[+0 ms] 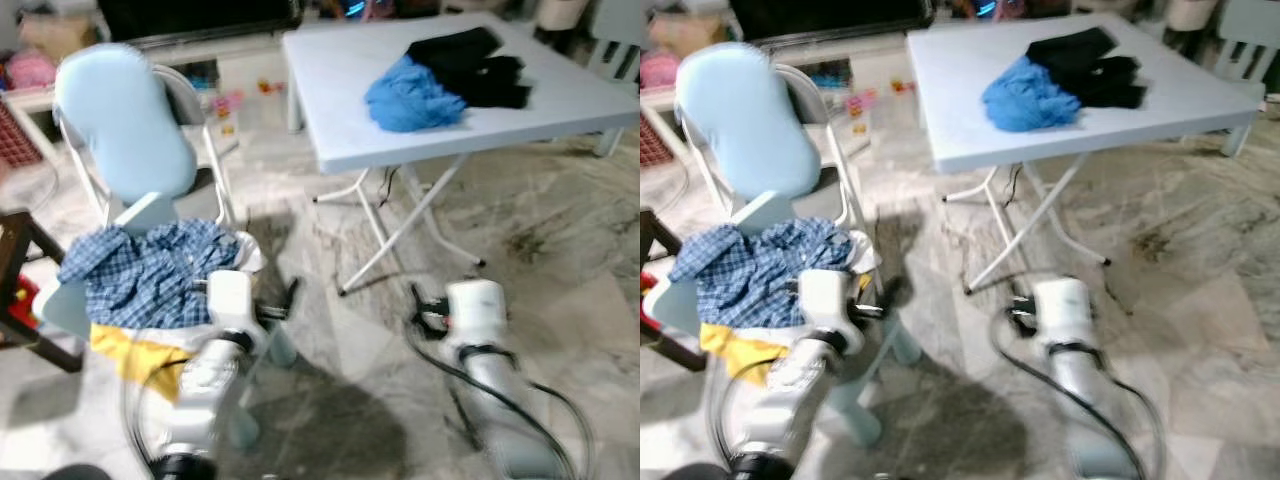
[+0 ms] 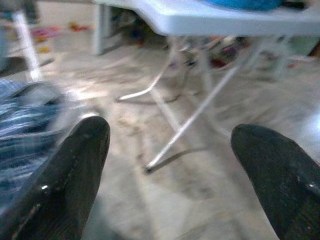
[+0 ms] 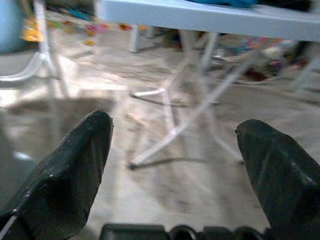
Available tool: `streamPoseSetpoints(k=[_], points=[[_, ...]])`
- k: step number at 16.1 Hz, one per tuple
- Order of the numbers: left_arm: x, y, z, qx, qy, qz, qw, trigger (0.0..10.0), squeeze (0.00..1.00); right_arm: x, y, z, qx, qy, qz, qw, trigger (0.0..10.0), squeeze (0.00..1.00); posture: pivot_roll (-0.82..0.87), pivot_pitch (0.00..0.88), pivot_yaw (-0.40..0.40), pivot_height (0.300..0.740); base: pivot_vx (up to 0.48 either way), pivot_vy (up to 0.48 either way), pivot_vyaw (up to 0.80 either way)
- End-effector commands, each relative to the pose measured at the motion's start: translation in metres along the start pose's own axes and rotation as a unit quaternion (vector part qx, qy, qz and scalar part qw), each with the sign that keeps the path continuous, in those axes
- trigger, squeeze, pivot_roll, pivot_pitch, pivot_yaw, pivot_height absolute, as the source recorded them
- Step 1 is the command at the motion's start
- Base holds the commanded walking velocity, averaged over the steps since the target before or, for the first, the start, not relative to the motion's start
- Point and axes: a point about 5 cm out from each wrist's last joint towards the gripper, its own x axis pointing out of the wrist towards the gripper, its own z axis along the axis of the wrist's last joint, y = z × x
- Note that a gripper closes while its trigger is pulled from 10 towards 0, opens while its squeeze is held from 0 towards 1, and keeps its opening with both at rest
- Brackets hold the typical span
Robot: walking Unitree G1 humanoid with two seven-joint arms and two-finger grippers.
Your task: Hang hanger
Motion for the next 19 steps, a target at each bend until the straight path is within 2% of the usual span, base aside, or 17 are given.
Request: streamPoseSetpoints(k=[1,3,6,10,15,19], points=[[-0.001,-0.002,0.000,0.000,-0.001,-0.004,1.000,10.0,0.00,0.000,-0.003,-0.001,-0.008,0.001,0.000,1.000,10.0,0.00,-0.09,0.053,0.064,0.740,0.000,0.371,0.43],[-0.001,-0.002,-0.001,-0.001,0.000,-0.004,1.000,10.0,0.00,0.000,-0.003,-0.001,-0.006,0.002,0.001,1.000,10.0,0.00,-0.09,0.053,0.064,0.740,0.000,0.326,0.20],[0.000,-0.004,-0.002,0.000,0.003,-0.005,1.000,10.0,0.00,-0.001,-0.002,-0.002,-0.008,0.003,0.005,1.000,10.0,0.00,-0.09,0.053,0.062,0.740,0.000,0.000,0.00],[0.001,-0.007,0.000,0.003,-0.006,-0.011,1.000,10.0,0.00,-0.001,-0.001,-0.002,-0.011,0.001,0.011,1.000,10.0,0.00,-0.09,0.053,0.057,0.740,0.000,0.000,0.74],[0.001,-0.012,0.002,-0.019,-0.018,-0.033,0.999,10.0,0.00,0.001,0.000,0.000,-0.016,-0.004,0.017,1.000,10.0,0.00,-0.10,0.049,0.053,0.740,0.000,0.000,0.00],[0.001,-0.012,0.003,-0.022,-0.021,-0.039,0.999,10.0,0.00,0.001,0.002,0.000,-0.019,-0.007,0.020,1.000,10.0,0.00,-0.10,0.046,0.053,0.740,0.275,0.000,0.00]])
